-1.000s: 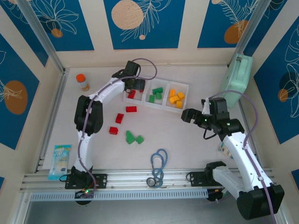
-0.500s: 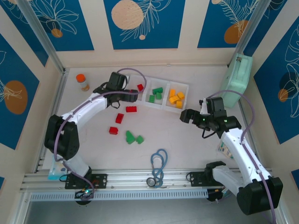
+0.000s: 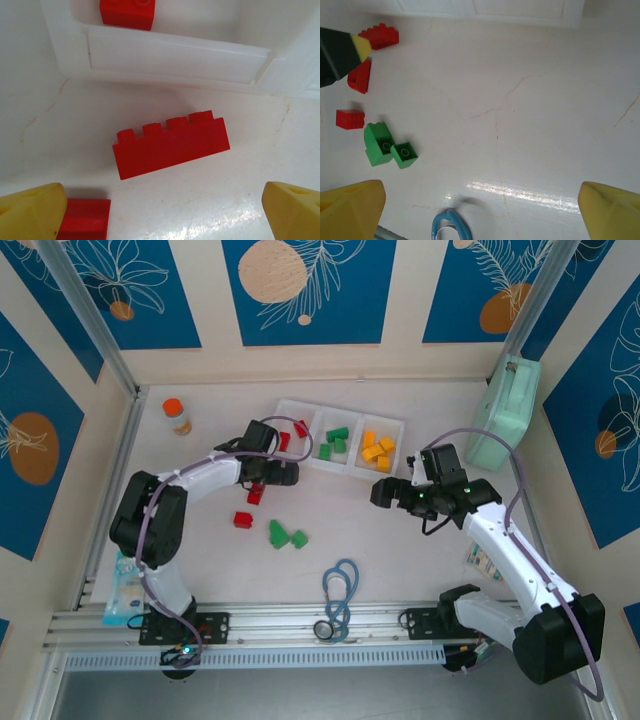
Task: Sort the legos into containers by color
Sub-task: Pick up the lego from the center of the table.
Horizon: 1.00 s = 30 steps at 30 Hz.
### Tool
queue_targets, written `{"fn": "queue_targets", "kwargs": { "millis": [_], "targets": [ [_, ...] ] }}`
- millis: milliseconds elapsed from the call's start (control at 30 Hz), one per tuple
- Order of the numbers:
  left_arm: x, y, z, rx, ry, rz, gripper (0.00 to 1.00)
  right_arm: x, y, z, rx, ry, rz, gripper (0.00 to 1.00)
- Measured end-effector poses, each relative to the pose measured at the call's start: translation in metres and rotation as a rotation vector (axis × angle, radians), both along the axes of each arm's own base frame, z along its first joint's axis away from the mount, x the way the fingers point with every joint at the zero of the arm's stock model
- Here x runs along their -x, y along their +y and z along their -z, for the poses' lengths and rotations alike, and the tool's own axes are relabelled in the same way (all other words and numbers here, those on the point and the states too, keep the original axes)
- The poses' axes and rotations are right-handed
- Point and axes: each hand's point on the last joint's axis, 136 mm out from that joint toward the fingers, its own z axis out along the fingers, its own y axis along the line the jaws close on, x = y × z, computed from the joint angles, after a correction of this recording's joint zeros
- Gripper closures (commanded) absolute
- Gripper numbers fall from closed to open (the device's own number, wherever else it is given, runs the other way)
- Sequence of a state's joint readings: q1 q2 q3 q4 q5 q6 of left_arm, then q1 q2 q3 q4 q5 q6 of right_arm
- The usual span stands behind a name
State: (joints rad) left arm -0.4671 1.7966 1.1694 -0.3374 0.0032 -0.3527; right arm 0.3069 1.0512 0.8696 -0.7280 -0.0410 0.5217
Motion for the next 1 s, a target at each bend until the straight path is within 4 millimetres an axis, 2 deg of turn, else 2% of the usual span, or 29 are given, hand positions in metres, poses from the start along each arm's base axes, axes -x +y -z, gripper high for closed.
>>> {"fn": "queue_targets", "kwargs": {
  "millis": [167,367,467,833,1000],
  "targets": [
    [0.002,-0.005,0.009,0.000,0.017,-0.015,0.02,0.001,-0.001,0.000,0.011,0.000,-0.003,0.01],
    [-0.002,-0.007,0.021,-0.004,0.042,-0.035,0.12,0.001,-0.002,0.003,0.020,0.010,-0.010,0.01],
    [-0.007,-0.010,0.025,-0.002,0.044,-0.039,0.14,0.002,-0.002,0.004,0.024,0.017,-0.010,0.01],
    [-0.030,-0.019,0.025,-0.016,0.015,-0.048,0.29,-0.001,-0.002,0.004,0.032,0.015,-0.014,0.01],
    [-0.033,-0.020,0.026,-0.023,0.010,-0.051,0.34,-0.001,-0.001,0.007,0.036,0.028,-0.018,0.01]
  ]
}}
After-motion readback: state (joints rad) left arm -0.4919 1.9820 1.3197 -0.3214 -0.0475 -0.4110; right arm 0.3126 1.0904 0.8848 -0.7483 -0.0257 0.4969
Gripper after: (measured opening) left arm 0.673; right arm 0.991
